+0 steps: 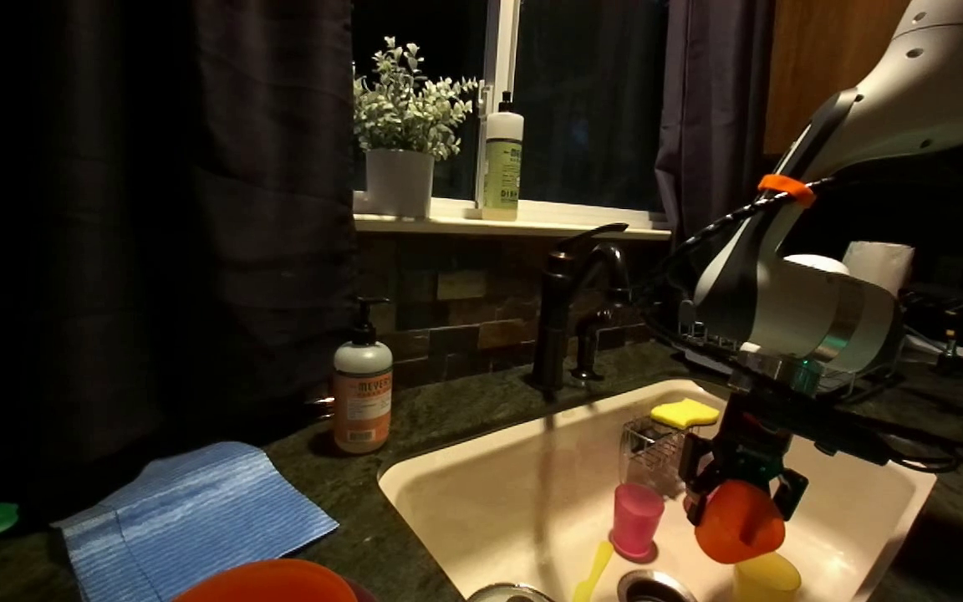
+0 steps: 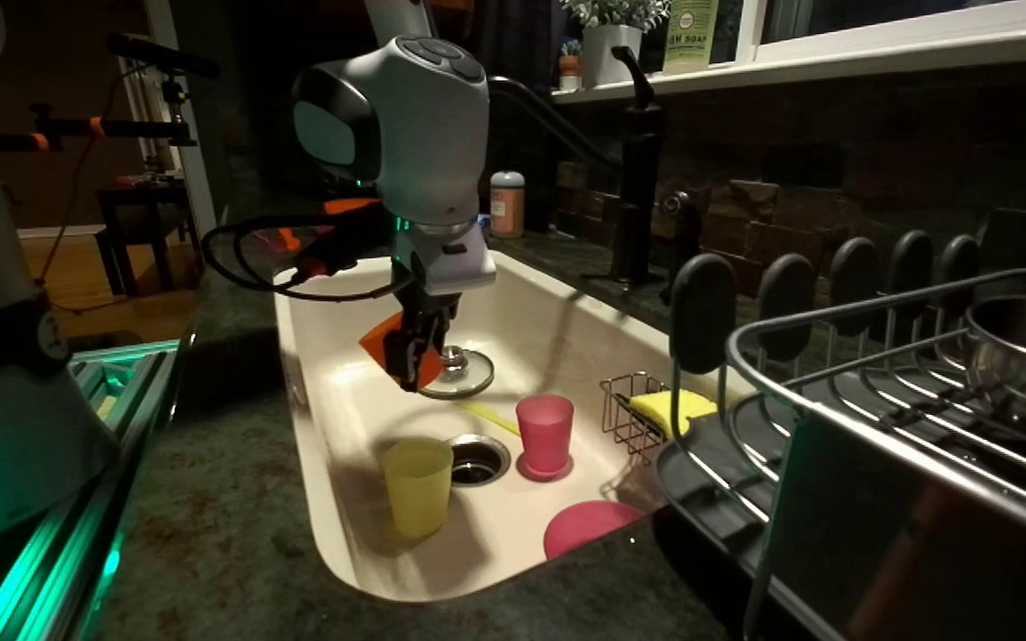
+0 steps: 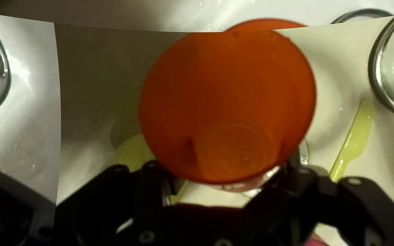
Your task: Remove the orange cup from the sink
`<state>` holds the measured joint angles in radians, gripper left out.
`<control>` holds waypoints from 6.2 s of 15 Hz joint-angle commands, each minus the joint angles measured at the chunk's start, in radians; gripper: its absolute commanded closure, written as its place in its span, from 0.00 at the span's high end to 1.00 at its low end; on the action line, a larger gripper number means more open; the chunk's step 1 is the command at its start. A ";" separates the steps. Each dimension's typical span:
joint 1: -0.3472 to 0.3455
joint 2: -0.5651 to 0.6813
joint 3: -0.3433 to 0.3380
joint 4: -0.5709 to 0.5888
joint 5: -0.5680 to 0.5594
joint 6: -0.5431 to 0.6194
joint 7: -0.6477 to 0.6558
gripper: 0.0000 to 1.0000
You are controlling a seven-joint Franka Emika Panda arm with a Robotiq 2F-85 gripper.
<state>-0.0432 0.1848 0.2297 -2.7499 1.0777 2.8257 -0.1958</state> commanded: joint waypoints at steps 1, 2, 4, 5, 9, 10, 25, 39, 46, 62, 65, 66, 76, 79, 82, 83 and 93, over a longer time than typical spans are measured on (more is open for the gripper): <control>0.038 -0.017 -0.025 0.003 0.002 0.100 0.035 0.44; 0.043 -0.012 -0.034 0.007 -0.006 0.116 0.045 0.44; 0.053 -0.019 -0.053 -0.012 -0.043 0.120 0.076 0.44; 0.066 0.007 -0.065 0.007 -0.042 0.138 0.070 0.44; 0.105 -0.013 -0.093 -0.002 -0.050 0.181 0.022 0.44; 0.113 -0.023 -0.097 -0.006 -0.054 0.190 0.011 0.44; 0.276 0.024 -0.149 0.002 0.058 0.203 -0.201 0.44; 0.487 0.068 -0.423 0.000 -0.235 -0.010 -0.045 0.44; 0.689 0.047 -0.732 -0.009 -0.441 0.036 0.130 0.44; 1.366 0.075 -1.600 -0.004 -0.760 0.138 0.402 0.44; 1.493 0.083 -1.731 -0.004 -0.722 0.196 0.365 0.44; 1.531 0.079 -1.769 -0.004 -0.708 0.223 0.351 0.44; 1.646 0.080 -1.884 0.009 -0.610 0.301 0.332 0.69; 1.674 0.122 -1.906 -0.003 -0.602 0.428 0.324 0.44; 1.657 0.168 -1.904 0.001 -0.579 0.528 0.319 0.44; 1.653 0.198 -1.906 -0.001 -0.562 0.534 0.329 0.44; 1.629 0.428 -1.917 -0.009 -0.338 0.625 0.318 0.44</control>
<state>1.5727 0.5119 -1.6857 -2.7408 0.6509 3.4252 0.1315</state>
